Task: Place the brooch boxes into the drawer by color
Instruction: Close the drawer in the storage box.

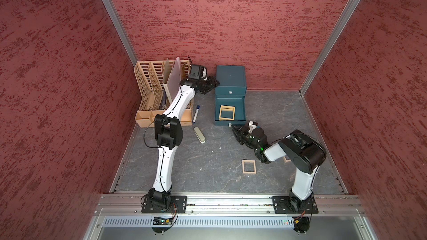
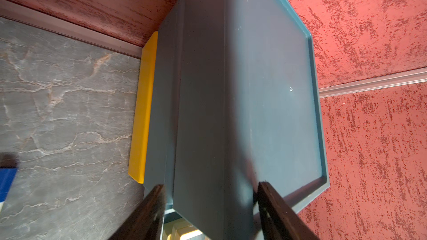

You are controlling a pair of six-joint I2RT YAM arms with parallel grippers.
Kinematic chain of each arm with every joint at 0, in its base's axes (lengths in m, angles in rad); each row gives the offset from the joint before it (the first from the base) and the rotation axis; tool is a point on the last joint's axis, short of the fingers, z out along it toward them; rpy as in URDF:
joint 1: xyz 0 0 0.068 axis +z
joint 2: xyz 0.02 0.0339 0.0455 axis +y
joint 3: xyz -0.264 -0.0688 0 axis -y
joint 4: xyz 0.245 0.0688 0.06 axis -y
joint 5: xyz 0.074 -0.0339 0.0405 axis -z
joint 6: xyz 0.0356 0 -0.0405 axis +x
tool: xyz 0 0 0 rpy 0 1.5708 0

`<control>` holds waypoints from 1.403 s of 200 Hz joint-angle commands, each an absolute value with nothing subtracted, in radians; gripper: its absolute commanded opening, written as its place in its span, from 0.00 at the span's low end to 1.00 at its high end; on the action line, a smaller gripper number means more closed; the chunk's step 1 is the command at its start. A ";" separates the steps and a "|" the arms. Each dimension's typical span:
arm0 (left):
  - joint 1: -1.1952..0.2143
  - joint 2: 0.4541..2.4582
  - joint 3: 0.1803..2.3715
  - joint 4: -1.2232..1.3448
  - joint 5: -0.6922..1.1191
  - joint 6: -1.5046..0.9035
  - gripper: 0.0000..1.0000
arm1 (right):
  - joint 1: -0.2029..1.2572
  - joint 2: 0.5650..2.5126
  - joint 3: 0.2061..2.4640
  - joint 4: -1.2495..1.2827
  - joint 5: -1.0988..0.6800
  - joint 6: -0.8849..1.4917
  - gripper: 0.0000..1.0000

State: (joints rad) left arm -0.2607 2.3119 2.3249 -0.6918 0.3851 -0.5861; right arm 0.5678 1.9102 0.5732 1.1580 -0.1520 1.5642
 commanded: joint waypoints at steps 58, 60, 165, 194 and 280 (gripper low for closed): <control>-0.253 2.331 2.345 -0.746 0.377 -0.560 0.66 | 0.576 1.994 0.626 1.303 -0.117 1.603 0.32; -0.253 2.331 2.345 -0.748 0.377 -0.560 0.66 | 0.577 1.995 0.625 1.305 -0.117 1.604 0.32; -0.253 2.333 2.346 -0.747 0.379 -0.560 0.65 | 0.584 2.011 0.650 1.298 -0.112 1.619 0.24; -0.252 2.332 2.345 -0.751 0.379 -0.557 0.65 | 0.585 2.013 0.655 1.298 -0.105 1.624 0.07; -0.252 2.335 2.345 -0.751 0.382 -0.563 0.65 | 0.586 1.929 0.693 1.234 -0.094 1.612 0.00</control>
State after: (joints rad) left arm -0.2588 2.3119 2.3302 -0.7025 0.3870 -0.5861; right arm 0.5808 1.9850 0.6472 1.2331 -0.1257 1.6230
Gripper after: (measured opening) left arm 0.651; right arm 0.053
